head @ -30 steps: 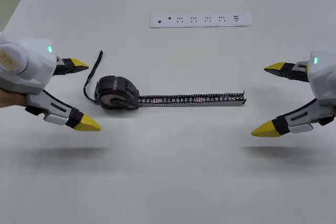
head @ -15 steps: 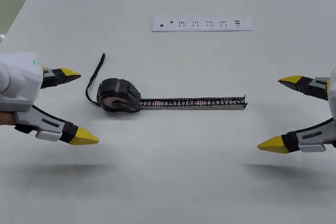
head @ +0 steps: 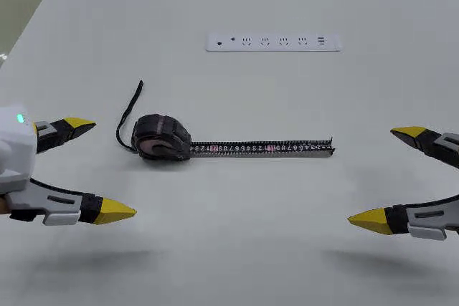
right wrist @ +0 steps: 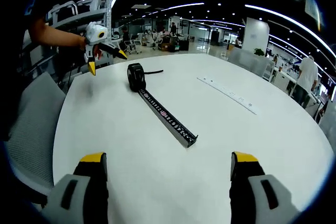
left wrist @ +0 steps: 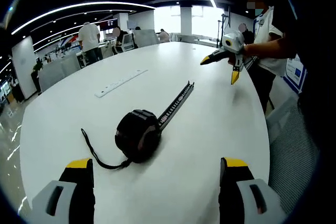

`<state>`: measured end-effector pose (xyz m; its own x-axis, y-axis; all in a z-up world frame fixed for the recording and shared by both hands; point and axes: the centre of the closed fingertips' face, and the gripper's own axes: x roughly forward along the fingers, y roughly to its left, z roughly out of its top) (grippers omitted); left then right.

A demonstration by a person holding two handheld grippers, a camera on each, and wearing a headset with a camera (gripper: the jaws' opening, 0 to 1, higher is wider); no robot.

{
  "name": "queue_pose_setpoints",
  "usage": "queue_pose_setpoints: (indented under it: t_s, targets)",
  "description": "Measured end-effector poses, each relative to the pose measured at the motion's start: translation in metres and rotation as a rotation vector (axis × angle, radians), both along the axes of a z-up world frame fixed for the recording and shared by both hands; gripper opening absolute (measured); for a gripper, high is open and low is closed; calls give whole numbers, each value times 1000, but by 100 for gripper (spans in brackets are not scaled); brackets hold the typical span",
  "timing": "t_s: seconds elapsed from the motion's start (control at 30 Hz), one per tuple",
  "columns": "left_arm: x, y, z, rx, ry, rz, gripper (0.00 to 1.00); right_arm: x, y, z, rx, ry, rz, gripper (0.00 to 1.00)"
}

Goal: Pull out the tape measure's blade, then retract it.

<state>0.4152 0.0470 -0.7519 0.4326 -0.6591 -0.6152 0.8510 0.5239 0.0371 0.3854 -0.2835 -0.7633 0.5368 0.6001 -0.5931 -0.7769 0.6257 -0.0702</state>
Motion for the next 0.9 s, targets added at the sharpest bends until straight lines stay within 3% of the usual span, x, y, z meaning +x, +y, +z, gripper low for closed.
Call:
queue_pose_setpoints:
  t_s: [0.2,0.37,0.5,0.67,0.9]
  targets:
    - [-15,-5,2,-38,-9,59,97,-7,0,2,13,-14,-50,99]
    - [-25,-9,9,-84,-49,126,97,-16,-2,3,23,-33,-102,99]
    - [-34,-13,11,-92,-57,156,97,-22,-1,5,29,-46,-133,99]
    - [-38,-19,13,-100,-93,206,97,-28,8,7,56,-48,-157,99]
    - [-44,-29,13,-143,-99,284,97,-35,21,7,92,-57,-196,99]
